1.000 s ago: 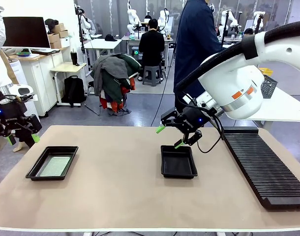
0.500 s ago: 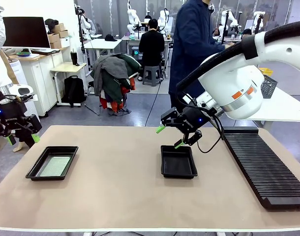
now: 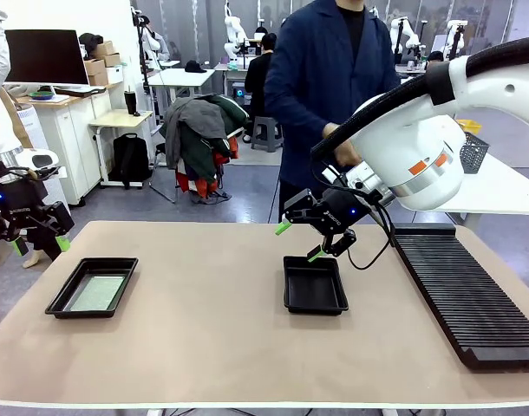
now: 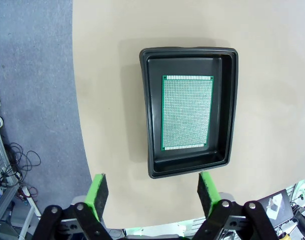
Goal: Inspect and transfer BCBs to ESD trays.
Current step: Pick up the Blank PCB from the PCB Rack and place it in the right ESD tray.
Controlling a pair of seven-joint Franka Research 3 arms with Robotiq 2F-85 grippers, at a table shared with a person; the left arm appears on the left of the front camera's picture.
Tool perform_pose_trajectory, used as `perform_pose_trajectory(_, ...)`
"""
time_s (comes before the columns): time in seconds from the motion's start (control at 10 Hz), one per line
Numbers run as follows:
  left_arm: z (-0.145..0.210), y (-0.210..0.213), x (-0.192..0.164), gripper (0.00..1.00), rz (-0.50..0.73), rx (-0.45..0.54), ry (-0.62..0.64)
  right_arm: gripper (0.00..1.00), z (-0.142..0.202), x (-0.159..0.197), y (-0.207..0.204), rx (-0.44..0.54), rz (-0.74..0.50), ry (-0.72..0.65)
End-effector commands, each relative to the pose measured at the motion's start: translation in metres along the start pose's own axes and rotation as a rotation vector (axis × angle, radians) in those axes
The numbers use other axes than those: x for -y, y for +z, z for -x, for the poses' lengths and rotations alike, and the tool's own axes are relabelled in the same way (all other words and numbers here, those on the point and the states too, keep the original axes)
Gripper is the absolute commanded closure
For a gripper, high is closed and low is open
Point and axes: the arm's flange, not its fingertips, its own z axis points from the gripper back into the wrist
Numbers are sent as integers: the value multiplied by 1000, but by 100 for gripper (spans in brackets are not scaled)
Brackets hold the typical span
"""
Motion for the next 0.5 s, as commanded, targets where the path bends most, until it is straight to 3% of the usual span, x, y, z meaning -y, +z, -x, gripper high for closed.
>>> perform_pose_trajectory(0.0, 0, -2, -1, 5, -2, 4, 3, 0, -3, -3, -2, 11, 25, -17)
perform_pose_trajectory(0.4, 0, -2, -1, 5, -2, 4, 3, 0, -3, -3, -2, 11, 25, -17)
